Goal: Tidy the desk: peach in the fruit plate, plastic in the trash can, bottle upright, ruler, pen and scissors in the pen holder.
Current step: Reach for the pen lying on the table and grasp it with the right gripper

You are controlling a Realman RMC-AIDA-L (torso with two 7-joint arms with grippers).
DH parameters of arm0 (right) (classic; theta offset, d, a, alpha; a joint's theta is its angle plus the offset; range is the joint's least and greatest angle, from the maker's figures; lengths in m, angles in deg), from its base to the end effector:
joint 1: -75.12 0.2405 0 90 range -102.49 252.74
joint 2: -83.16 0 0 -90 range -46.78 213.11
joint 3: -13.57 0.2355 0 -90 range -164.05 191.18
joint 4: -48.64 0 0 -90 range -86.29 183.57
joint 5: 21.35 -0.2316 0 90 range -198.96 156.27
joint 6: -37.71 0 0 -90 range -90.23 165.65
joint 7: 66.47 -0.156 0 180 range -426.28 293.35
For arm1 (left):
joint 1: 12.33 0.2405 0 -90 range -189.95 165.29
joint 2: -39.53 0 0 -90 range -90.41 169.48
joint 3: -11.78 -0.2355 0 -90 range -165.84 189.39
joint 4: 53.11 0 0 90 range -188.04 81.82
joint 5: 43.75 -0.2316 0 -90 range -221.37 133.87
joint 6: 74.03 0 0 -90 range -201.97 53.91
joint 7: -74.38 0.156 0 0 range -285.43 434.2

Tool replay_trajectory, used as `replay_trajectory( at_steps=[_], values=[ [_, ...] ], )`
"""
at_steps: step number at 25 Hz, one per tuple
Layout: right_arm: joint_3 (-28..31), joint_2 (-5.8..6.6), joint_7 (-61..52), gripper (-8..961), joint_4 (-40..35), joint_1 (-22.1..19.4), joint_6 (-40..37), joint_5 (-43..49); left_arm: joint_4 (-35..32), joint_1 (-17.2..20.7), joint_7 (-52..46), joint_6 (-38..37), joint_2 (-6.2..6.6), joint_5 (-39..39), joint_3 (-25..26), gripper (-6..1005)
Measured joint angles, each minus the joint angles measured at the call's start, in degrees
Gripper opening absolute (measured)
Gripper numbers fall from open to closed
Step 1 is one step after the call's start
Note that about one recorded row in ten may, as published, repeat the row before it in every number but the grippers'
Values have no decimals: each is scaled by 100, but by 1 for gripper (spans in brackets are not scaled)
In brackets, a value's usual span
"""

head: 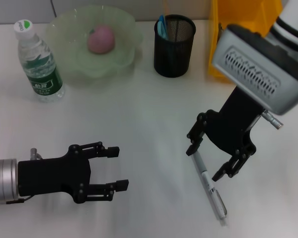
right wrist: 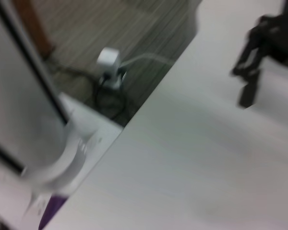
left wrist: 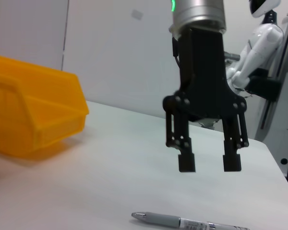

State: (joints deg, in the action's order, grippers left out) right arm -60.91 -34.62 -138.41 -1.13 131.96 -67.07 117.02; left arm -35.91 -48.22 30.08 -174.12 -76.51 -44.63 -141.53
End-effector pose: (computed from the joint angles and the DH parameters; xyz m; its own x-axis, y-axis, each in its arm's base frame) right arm 0.1142 0.3534 -0.0351 0.8184 0.5479 0.1736 0.4363 -0.7888 0.4329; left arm -0.2972 0.2603 -0.0387 0.8270 0.2287 0.5136 0.2912 -0.9557 -0.0433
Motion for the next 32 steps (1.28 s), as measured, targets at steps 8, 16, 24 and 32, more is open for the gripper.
replay_trajectory(
  at_steps=[8,16,24,32],
  values=[
    [-569,-138,630,666,-95,153,97,350,3,50,-91,32,-31,34,54,803],
    [-1501,-185,850,664,-277,205,247,351,3,91,-62,61,-38,45,56,801],
    [-2378,-208,893,663,-415,237,403,265,-9,114,-21,61,-74,45,56,800],
    [-2823,-210,878,664,-579,200,593,240,3,126,-17,69,-106,45,56,800]
  ],
)
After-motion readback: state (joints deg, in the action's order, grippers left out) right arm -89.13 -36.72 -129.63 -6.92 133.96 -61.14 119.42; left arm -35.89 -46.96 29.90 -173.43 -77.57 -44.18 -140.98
